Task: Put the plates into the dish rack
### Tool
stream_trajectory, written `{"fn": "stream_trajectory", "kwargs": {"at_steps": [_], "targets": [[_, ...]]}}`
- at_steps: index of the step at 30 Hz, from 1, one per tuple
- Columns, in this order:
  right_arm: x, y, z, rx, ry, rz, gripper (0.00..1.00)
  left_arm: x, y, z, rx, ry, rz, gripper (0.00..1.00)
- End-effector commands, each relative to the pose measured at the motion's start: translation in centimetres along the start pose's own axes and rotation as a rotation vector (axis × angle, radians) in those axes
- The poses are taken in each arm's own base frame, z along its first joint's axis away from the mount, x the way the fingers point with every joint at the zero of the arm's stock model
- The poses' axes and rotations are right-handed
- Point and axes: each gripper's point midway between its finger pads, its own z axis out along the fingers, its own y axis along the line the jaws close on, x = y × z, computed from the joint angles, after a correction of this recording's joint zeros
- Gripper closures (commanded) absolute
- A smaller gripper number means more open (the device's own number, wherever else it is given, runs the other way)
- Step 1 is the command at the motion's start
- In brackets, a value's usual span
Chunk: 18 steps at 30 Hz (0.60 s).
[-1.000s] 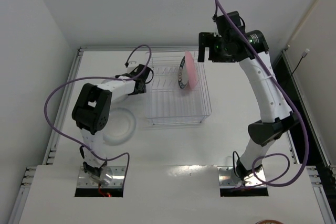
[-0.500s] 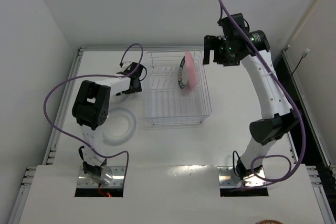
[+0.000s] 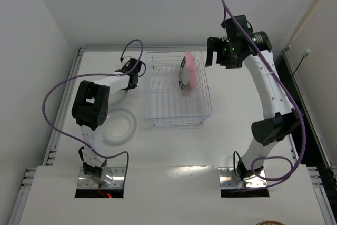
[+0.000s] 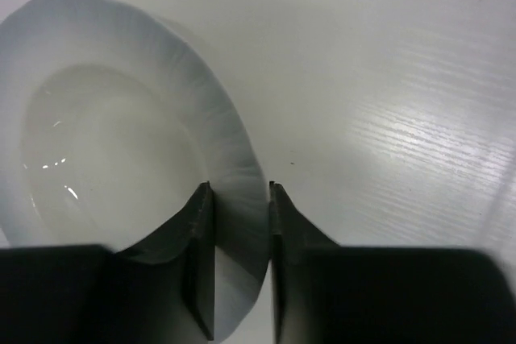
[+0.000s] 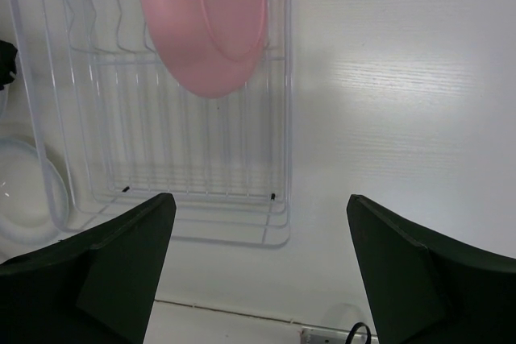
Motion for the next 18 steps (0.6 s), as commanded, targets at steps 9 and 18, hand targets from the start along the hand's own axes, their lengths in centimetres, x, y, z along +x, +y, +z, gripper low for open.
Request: {"fn": "stream_trajectory", "kwargs": {"at_steps": [9, 18], "targets": [[0.1, -0.1, 0.7, -0.045, -0.017, 0.032, 0.14, -7.4, -0.6, -5.4, 0.154, -0.124, -0.203, 1.0], [0.2, 2.7, 5.9, -0.125, 0.065, -0.032, 0.14, -15.6, 1.9, -13.3, 0.207, -0.33, -0.301, 1.0]]}}
